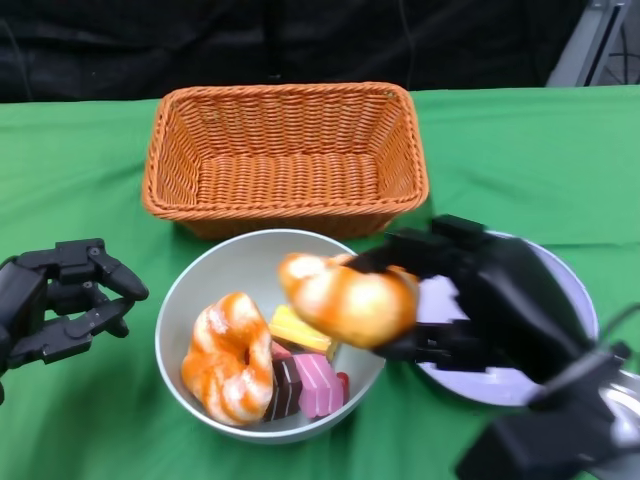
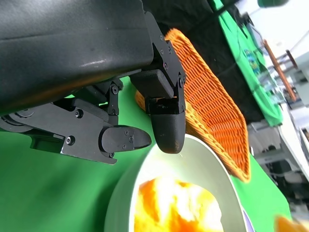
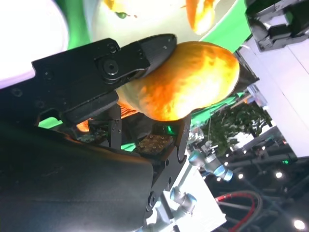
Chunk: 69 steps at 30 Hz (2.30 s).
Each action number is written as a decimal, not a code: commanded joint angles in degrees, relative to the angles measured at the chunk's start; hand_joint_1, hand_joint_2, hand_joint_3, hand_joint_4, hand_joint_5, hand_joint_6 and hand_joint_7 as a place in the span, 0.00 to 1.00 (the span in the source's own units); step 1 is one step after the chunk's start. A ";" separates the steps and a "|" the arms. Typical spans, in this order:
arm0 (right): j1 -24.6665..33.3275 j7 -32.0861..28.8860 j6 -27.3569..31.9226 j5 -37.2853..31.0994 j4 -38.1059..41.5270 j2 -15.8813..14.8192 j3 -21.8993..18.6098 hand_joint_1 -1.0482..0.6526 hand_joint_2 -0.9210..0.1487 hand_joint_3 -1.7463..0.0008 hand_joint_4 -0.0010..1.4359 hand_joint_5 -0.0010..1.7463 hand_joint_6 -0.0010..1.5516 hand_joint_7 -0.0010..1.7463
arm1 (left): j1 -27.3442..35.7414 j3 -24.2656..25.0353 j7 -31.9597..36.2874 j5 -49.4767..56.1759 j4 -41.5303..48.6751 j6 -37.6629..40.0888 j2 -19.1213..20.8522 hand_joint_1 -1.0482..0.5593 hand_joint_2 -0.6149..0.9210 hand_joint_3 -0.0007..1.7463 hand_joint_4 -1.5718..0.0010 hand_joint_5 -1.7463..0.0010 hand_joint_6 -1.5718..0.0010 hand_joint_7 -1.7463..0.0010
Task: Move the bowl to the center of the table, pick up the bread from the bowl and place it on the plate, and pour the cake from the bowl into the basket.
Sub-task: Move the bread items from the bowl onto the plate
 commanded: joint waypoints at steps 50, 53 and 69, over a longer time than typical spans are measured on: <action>-12.60 -2.45 7.89 -16.45 33.31 -6.82 4.68 0.51 0.04 1.00 0.51 0.67 0.69 0.06 | -1.01 0.66 -0.21 -0.45 3.22 -1.60 1.73 0.59 1.00 0.20 0.53 0.24 0.50 0.38; -11.36 7.75 13.95 -15.70 27.21 -7.25 5.28 0.51 0.03 1.00 0.47 0.59 0.62 0.01 | -1.03 0.60 -0.29 -0.38 3.29 -1.61 1.82 0.59 1.00 0.19 0.54 0.24 0.50 0.38; -10.34 42.46 32.30 -20.01 1.17 -12.64 8.34 0.32 0.04 1.00 0.27 0.03 0.17 0.00 | -1.22 0.31 0.07 0.19 3.92 -3.04 1.88 0.60 1.00 0.19 0.52 0.25 0.50 0.38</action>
